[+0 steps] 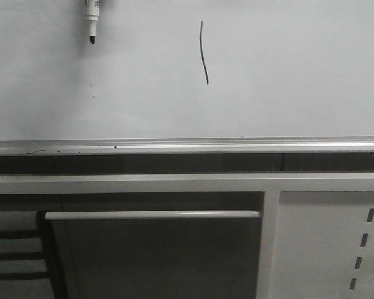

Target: Write number 1 on whiteboard

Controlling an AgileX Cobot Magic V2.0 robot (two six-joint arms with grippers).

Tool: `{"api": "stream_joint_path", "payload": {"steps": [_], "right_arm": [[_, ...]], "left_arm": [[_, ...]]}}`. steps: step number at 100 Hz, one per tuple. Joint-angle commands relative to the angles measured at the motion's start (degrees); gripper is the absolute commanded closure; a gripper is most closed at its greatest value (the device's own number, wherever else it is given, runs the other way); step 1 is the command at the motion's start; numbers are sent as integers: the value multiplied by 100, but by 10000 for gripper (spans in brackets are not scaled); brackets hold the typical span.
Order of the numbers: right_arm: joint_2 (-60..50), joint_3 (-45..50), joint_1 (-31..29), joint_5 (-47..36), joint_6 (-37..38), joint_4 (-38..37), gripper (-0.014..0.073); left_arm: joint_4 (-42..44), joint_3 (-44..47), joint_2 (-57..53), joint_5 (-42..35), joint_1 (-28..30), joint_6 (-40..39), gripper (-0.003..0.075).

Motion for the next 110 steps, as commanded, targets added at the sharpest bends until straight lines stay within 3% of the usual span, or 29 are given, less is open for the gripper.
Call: {"api": "stream_joint_path", "payload": {"steps": [1,49,82,110], "right_arm": [[-107,-175,-49,-284,-19,160,167],[-107,-175,-49,-281,-19,162,167],[-107,-175,-49,-281,-19,162,167],[-107,-175,-49,-281,-19,162,167]], "left_arm": [[176,-246,-53,-566,46,-64,741],[176,-246,-53,-565,46,-64,734],[144,-246,-53,-505,46,-64,489],[144,-246,-53,-505,46,-54,484]]}}
